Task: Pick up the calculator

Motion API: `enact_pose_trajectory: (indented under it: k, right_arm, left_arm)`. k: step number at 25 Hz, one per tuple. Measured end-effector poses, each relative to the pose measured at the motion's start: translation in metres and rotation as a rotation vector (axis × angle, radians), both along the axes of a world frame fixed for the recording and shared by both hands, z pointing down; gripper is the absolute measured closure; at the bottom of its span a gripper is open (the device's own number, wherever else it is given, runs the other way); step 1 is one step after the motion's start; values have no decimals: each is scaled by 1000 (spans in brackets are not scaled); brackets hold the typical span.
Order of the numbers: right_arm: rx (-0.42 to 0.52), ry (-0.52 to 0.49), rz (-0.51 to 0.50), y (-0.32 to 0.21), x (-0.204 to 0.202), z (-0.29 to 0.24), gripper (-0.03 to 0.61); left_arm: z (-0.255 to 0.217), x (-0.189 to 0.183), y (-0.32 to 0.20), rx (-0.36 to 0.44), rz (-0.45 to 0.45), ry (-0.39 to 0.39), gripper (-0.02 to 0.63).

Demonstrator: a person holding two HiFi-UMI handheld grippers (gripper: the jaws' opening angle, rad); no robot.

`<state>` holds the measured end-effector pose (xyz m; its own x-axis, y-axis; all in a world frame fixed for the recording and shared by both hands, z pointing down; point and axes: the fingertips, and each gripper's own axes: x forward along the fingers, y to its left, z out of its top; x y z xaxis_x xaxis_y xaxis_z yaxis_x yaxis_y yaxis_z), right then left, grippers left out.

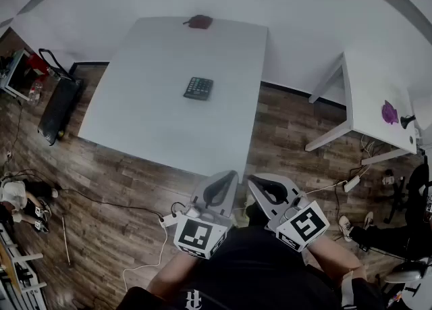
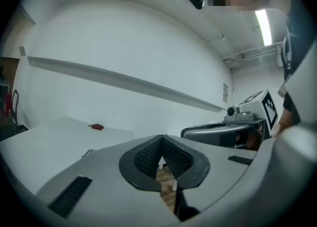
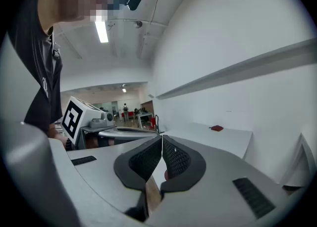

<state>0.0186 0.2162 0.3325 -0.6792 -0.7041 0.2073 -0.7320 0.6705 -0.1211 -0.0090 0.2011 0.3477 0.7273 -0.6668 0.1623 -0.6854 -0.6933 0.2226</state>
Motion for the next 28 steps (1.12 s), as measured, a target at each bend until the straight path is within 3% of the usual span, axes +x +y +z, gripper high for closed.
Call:
enact_pose_trajectory:
  k: [12,18,25,28]
  right_arm:
    - [-75,-28,-98,-91,14,28,565]
    - [-113,-59,-190,-145,31,35,565]
    - [-207,-98,-253,-203,32,50,565]
    - [-325,-141,-232,-228,30,68,563]
  left_arm:
    - [16,16,-84,-37,-77,-27,607]
    - [21,34,-136,-64,-161,-61,607]
    - [42,27,-182,-189,-247,-14,607]
    - [59,10,-206,-249,-292,0,607]
